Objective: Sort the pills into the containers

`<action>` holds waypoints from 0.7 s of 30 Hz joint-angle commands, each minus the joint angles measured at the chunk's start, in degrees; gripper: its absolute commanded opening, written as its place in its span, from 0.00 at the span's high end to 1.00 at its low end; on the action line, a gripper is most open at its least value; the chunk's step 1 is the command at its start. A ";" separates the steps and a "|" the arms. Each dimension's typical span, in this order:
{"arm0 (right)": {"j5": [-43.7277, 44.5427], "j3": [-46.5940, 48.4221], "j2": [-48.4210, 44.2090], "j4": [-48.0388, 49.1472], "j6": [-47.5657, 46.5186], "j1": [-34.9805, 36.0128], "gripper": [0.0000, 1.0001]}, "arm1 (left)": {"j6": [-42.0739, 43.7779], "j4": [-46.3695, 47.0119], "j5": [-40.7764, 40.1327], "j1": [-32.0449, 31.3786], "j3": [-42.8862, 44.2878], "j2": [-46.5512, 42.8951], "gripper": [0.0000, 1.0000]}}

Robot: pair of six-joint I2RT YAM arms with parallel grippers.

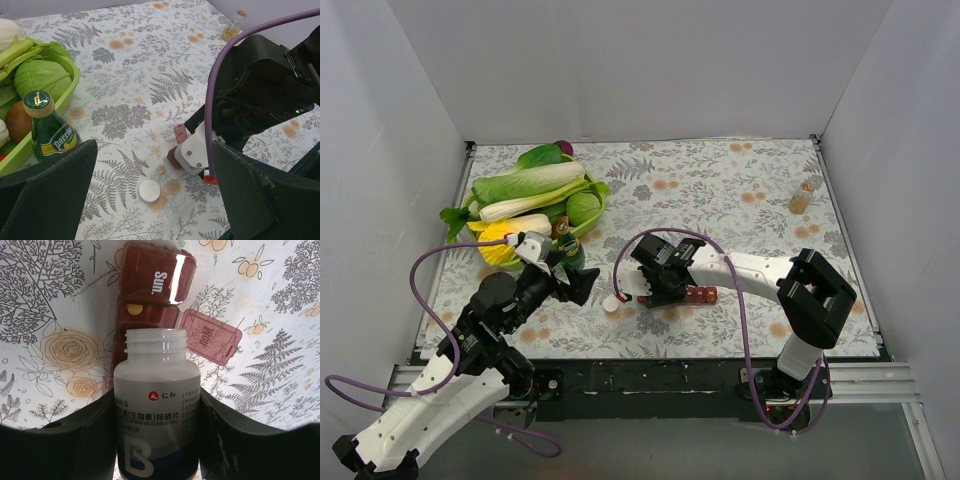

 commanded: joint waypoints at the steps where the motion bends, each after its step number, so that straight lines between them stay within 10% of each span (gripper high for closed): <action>1: 0.58 2.62 -0.11 -1.97 -1.18 0.38 0.97 | 0.08 -0.50 -0.48 0.17 0.38 -0.26 0.02; 21: -0.57 2.80 -0.20 -1.01 -0.39 0.56 0.96 | 0.08 -0.41 -0.22 0.17 0.64 0.26 0.02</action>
